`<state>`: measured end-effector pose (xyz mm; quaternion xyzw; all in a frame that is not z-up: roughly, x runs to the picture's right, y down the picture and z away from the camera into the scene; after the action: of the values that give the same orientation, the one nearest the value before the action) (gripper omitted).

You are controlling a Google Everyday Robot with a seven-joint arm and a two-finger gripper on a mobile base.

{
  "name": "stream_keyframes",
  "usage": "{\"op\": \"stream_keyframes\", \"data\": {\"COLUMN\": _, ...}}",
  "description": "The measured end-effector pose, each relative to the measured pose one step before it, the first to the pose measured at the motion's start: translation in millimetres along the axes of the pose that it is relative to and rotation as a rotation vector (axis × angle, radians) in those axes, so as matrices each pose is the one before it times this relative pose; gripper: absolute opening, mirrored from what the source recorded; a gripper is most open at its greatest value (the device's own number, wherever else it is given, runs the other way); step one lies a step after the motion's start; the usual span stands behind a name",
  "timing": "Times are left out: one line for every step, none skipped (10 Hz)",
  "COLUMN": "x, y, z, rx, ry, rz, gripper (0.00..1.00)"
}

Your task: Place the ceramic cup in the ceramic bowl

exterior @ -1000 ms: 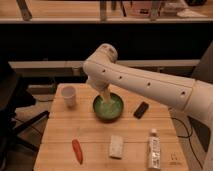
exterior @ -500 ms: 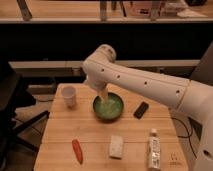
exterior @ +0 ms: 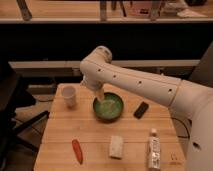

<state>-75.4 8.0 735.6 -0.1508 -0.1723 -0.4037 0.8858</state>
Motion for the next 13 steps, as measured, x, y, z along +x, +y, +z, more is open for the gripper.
{"op": "stream_keyframes", "data": {"x": -2.97, "y": -3.0, "z": 7.97, "rx": 0.00188, "ry": -0.01461, "rz": -0.01101, "gripper": 0.8}}
{"op": "stream_keyframes", "data": {"x": -3.21, "y": -3.74, "z": 6.97, "rx": 0.00285, "ry": -0.0124, "rz": -0.0094, "gripper": 0.8}}
{"op": "stream_keyframes", "data": {"x": -3.22, "y": -3.29, "z": 6.87, "rx": 0.00105, "ry": -0.01073, "rz": -0.00893, "gripper": 0.8}}
{"op": "stream_keyframes", "data": {"x": -2.67, "y": -3.56, "z": 4.19, "rx": 0.00195, "ry": -0.00647, "rz": -0.00952, "gripper": 0.8}}
{"op": "stream_keyframes", "data": {"x": -0.79, "y": -1.47, "z": 1.33, "rx": 0.00052, "ry": -0.00314, "rz": -0.0078, "gripper": 0.8}}
{"op": "stream_keyframes", "data": {"x": -1.61, "y": -3.12, "z": 2.07, "rx": -0.0036, "ry": -0.00511, "rz": -0.01424, "gripper": 0.8}}
{"op": "stream_keyframes", "data": {"x": -6.46, "y": -5.29, "z": 6.99, "rx": -0.0065, "ry": -0.01462, "rz": -0.02597, "gripper": 0.8}}
{"op": "stream_keyframes", "data": {"x": -3.68, "y": -3.99, "z": 3.95, "rx": -0.00011, "ry": -0.0104, "rz": -0.01517, "gripper": 0.8}}
{"op": "stream_keyframes", "data": {"x": -0.28, "y": -1.91, "z": 4.19, "rx": -0.00211, "ry": -0.00351, "rz": -0.01278, "gripper": 0.8}}
{"op": "stream_keyframes", "data": {"x": 0.22, "y": -2.69, "z": 4.47, "rx": -0.00104, "ry": -0.00049, "rz": -0.01408, "gripper": 0.8}}
{"op": "stream_keyframes", "data": {"x": -2.4, "y": -5.2, "z": 2.37, "rx": -0.00052, "ry": -0.00474, "rz": -0.01683, "gripper": 0.8}}
{"op": "stream_keyframes", "data": {"x": -0.62, "y": -1.86, "z": 2.58, "rx": -0.00648, "ry": -0.00857, "rz": -0.0079, "gripper": 0.8}}
{"op": "stream_keyframes", "data": {"x": 0.13, "y": -0.23, "z": 4.24, "rx": -0.01003, "ry": -0.00707, "rz": -0.01038, "gripper": 0.8}}
